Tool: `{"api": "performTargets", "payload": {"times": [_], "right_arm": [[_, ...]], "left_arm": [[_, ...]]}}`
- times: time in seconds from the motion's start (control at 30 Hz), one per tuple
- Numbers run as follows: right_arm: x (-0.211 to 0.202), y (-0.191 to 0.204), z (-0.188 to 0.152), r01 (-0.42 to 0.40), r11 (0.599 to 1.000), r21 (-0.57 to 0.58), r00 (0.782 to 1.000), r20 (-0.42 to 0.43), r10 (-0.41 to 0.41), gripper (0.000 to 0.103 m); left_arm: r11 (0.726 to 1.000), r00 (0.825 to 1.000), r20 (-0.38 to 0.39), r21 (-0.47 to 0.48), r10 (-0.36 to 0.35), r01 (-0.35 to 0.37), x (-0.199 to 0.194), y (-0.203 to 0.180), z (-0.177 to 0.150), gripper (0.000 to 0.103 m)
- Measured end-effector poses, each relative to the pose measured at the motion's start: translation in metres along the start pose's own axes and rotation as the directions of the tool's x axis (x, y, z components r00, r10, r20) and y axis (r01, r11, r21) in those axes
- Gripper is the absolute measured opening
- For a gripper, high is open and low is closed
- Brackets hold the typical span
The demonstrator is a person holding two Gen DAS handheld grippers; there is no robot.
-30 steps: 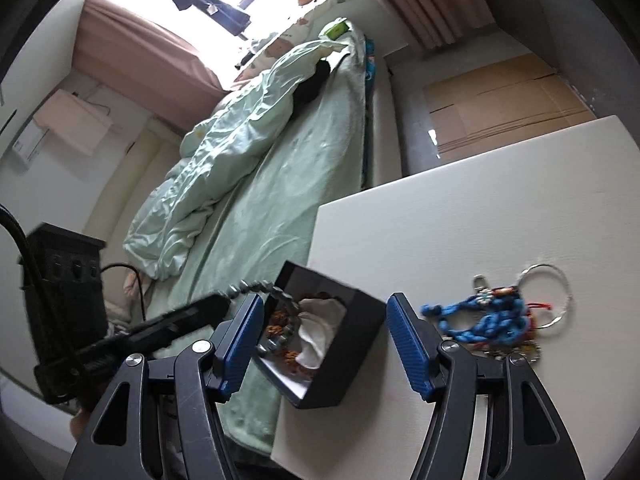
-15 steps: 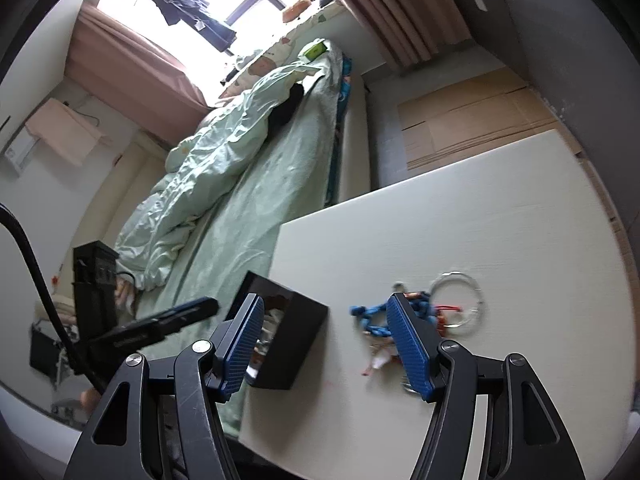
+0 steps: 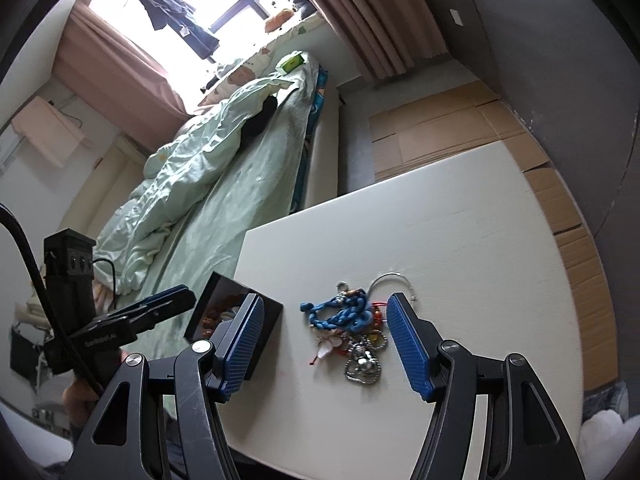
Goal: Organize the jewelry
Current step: 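Move both open tools back over the blue keychain pile, then close the left tool on the blue knotted keychain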
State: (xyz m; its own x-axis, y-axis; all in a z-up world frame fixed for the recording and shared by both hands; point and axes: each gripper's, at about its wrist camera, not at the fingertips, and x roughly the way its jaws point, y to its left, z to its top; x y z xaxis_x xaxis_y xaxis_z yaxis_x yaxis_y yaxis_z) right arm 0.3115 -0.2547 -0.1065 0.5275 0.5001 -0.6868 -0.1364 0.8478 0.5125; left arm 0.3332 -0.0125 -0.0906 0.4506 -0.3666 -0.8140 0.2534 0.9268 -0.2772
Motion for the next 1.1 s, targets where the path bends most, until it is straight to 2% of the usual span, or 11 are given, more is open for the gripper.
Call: {"api": "performTargets", "payload": {"times": [0.07, 0.2, 0.23, 0.43, 0.63, 0.77, 0.83, 0.9, 1.1], "right_arm": [[0.000, -0.003, -0.002, 0.033, 0.999, -0.007, 0.999, -0.014, -0.033, 0.066], [-0.008, -0.009, -0.007, 0.083, 0.996, -0.017, 0.996, -0.018, -0.083, 0.090], [-0.011, -0.013, -0.007, 0.086, 0.996, -0.012, 0.996, -0.015, -0.086, 0.093], [-0.024, -0.041, -0.009, 0.112, 0.991, 0.067, 0.994, -0.017, -0.111, 0.093], [-0.021, -0.066, -0.012, 0.104, 0.984, 0.147, 0.994, -0.061, -0.095, 0.093], [-0.021, -0.076, -0.013, 0.090, 0.982, 0.164, 0.994, -0.069, -0.080, 0.093], [-0.021, -0.080, -0.013, 0.085, 0.981, 0.174, 0.995, -0.067, -0.075, 0.093], [-0.020, -0.084, -0.012, 0.084, 0.979, 0.187, 0.995, -0.066, -0.072, 0.093], [-0.020, -0.093, -0.010, 0.071, 0.973, 0.221, 0.997, -0.058, -0.060, 0.093]], "left_arm": [[1.000, 1.000, -0.004, 0.011, -0.006, 0.006, 0.004, -0.007, -0.001, 0.082], [0.999, 1.000, -0.024, 0.040, -0.016, 0.017, 0.015, -0.024, -0.002, 0.085], [0.999, 0.999, -0.028, 0.045, -0.018, 0.019, 0.017, -0.028, -0.003, 0.085], [0.996, 0.997, -0.083, 0.088, -0.011, 0.019, 0.041, -0.052, -0.005, 0.085], [0.994, 0.993, -0.116, 0.096, -0.030, 0.042, 0.062, -0.065, -0.005, 0.085], [0.995, 0.986, -0.164, 0.086, -0.033, 0.047, 0.080, -0.070, -0.003, 0.065], [0.996, 0.982, -0.183, 0.073, -0.043, 0.058, 0.090, -0.072, -0.002, 0.063], [0.996, 0.979, -0.201, 0.076, -0.027, 0.043, 0.100, -0.076, -0.001, 0.056], [0.993, 0.973, -0.229, 0.117, 0.017, 0.010, 0.119, -0.087, -0.001, 0.053]]}}
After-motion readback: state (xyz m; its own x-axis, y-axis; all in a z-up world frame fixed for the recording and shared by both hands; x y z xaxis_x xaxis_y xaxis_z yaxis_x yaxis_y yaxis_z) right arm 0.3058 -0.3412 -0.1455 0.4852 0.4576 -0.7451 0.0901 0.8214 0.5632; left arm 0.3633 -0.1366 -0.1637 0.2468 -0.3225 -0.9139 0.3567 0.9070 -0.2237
